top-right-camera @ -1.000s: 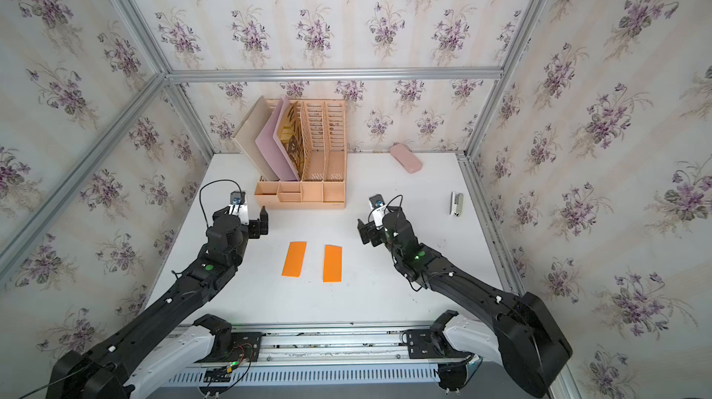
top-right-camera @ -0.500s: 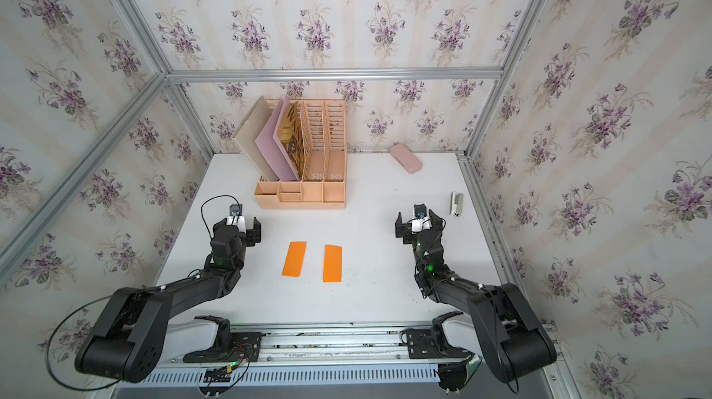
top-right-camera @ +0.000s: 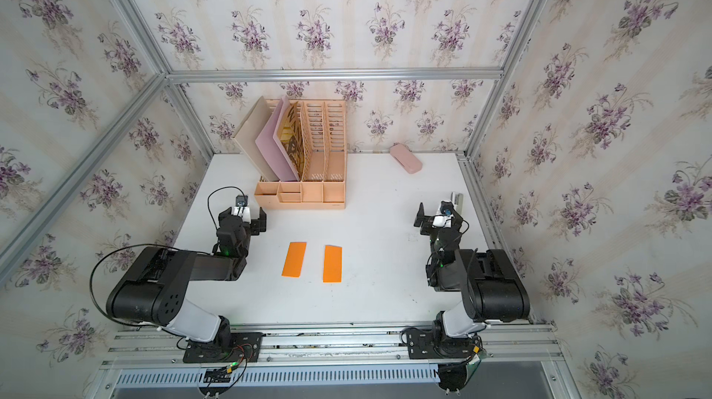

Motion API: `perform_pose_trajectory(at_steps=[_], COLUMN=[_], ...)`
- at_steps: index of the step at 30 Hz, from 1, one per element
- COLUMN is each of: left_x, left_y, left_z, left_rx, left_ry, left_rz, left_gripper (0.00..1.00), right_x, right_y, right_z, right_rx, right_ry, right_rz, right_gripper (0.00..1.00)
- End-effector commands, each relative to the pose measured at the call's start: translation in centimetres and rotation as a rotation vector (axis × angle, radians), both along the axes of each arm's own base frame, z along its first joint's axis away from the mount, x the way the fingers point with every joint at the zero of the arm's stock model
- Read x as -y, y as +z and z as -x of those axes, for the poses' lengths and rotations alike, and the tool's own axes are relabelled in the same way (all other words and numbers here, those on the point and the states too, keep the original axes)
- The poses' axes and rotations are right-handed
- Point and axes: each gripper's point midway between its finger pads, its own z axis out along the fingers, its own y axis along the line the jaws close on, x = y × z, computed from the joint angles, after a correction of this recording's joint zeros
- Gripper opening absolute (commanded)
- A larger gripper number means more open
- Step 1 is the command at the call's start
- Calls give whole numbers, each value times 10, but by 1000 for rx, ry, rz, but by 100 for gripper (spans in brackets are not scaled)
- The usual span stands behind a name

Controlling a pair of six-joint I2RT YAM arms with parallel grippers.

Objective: Fold the square paper along the opposite sides
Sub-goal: Reset both arms

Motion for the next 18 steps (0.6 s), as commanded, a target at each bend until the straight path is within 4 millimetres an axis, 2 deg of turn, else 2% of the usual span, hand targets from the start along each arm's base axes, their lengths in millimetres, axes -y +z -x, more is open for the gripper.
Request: perform_pose_trajectory(at_steps=[1,4,6,8,18], left_x=[-1,-1,-1,-1,-1], left_y=[-8,-8,-8,-7,-7], left_z=[1,1,1,1,1], left_rx=[-34,-33,-32,-29,-28], left_ry=[6,5,5,5,5], left_rz=[30,30,31,30,28], left_gripper=[99,99,99,99,99], right_x=[-12,-11,-3,0,-3], right_y=[-15,-15,-16,-10,-10], right_z=[1,2,4,4,3], right_rx=[-56,-55,-62,-27,-36], right_ry=[72,65,15,-4,14], right_rz=[-34,-34,-42,-51,-44], right_gripper=[100,100,100,100,100])
